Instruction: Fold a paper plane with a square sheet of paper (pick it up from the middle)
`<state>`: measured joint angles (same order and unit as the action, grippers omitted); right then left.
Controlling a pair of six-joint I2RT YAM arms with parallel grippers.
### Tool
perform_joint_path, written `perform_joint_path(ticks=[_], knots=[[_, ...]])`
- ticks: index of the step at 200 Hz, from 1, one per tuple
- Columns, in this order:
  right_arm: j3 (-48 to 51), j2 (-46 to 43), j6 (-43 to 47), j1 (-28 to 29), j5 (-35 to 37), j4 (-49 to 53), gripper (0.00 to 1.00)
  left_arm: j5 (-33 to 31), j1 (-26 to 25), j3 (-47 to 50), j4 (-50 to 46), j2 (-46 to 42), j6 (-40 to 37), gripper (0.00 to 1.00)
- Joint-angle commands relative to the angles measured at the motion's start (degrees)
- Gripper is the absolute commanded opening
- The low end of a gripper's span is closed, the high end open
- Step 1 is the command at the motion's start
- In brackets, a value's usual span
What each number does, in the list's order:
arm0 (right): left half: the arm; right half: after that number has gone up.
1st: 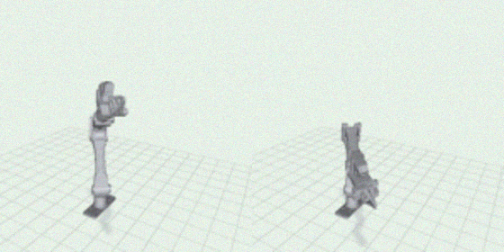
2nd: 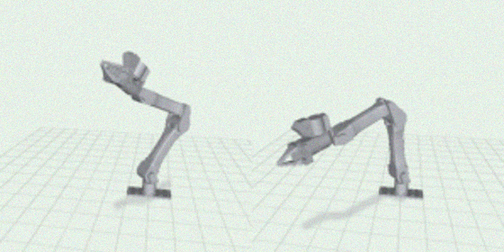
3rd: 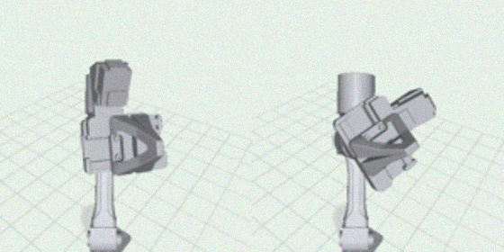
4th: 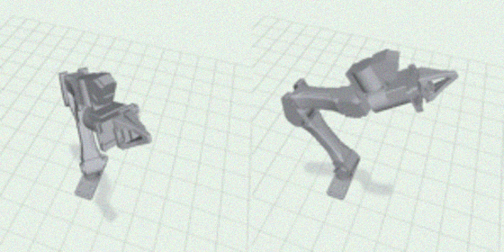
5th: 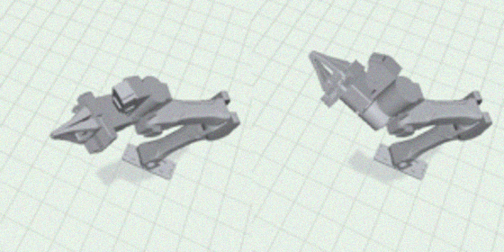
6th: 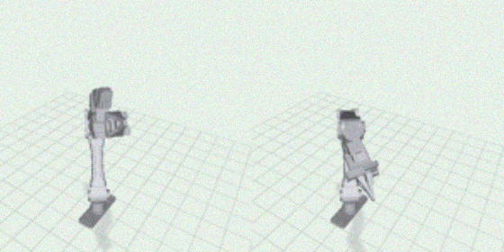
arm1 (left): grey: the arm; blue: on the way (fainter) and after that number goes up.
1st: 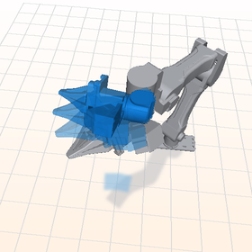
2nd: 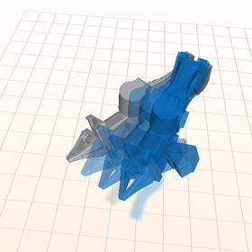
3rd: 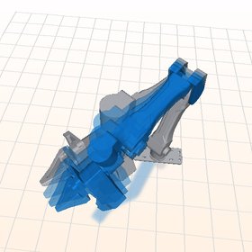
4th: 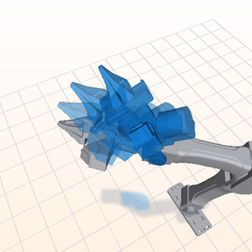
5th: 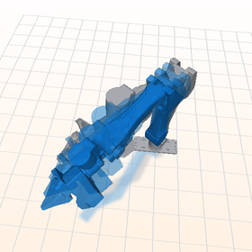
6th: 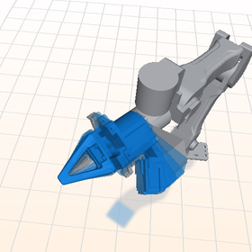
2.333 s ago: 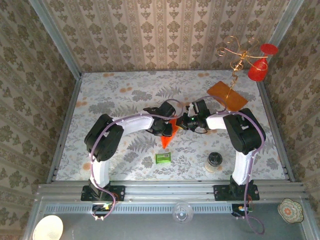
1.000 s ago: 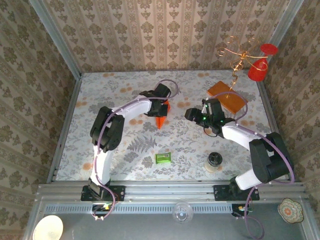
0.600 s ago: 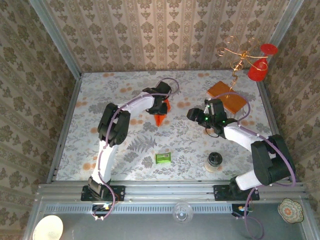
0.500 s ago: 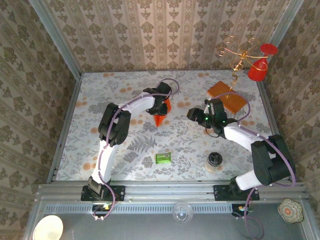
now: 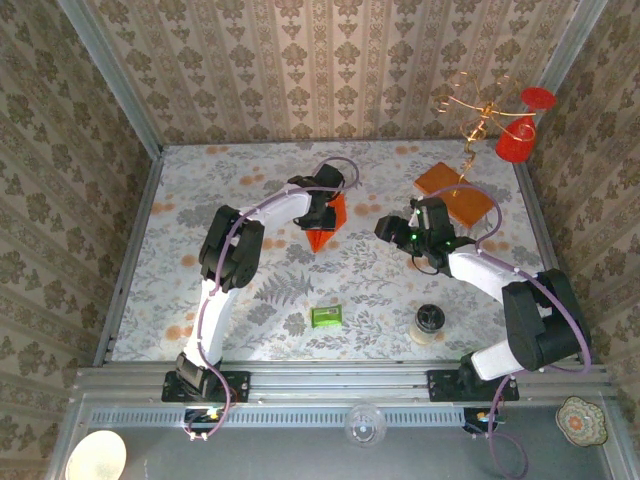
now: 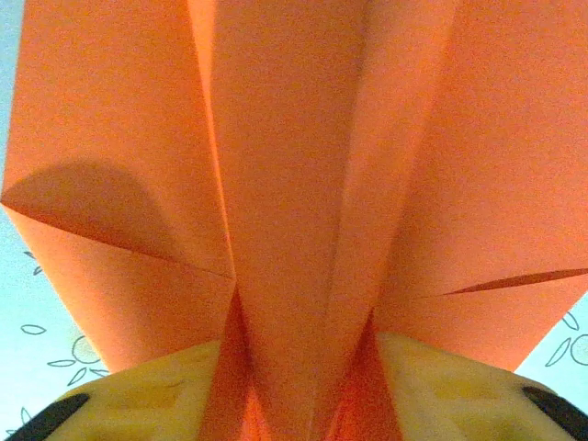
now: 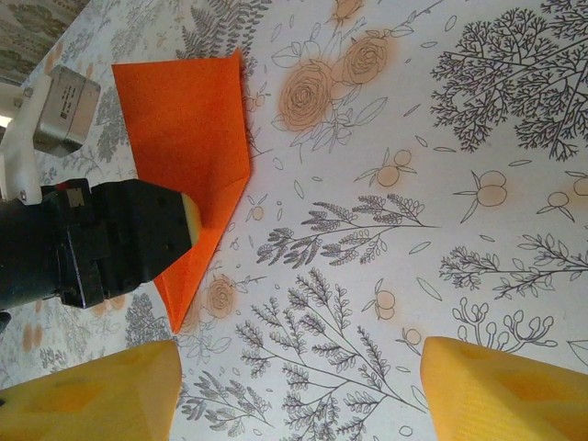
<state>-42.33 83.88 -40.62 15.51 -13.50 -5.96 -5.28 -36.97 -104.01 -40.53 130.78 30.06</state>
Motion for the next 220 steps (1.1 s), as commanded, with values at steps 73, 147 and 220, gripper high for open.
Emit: perform_joint_path(ticks=[73,147,220], knots=[[0.39,-1.89,1.05,-0.78,0.71,1.94,0.72,1.32,0.72,-0.86,-1.84,-1.68,3.12,0.52],[-5.04,-13.63,10.32,-3.54,11.51,13.91,0.74,-5.79,1.15,12.92,5.26,-27.88,1.81,0.70],[3.37,-26.91,15.56,-8.92,38.27,12.51,1.00,-25.67,10.41,44.95,18.27,-53.35,-3.64,1.00]])
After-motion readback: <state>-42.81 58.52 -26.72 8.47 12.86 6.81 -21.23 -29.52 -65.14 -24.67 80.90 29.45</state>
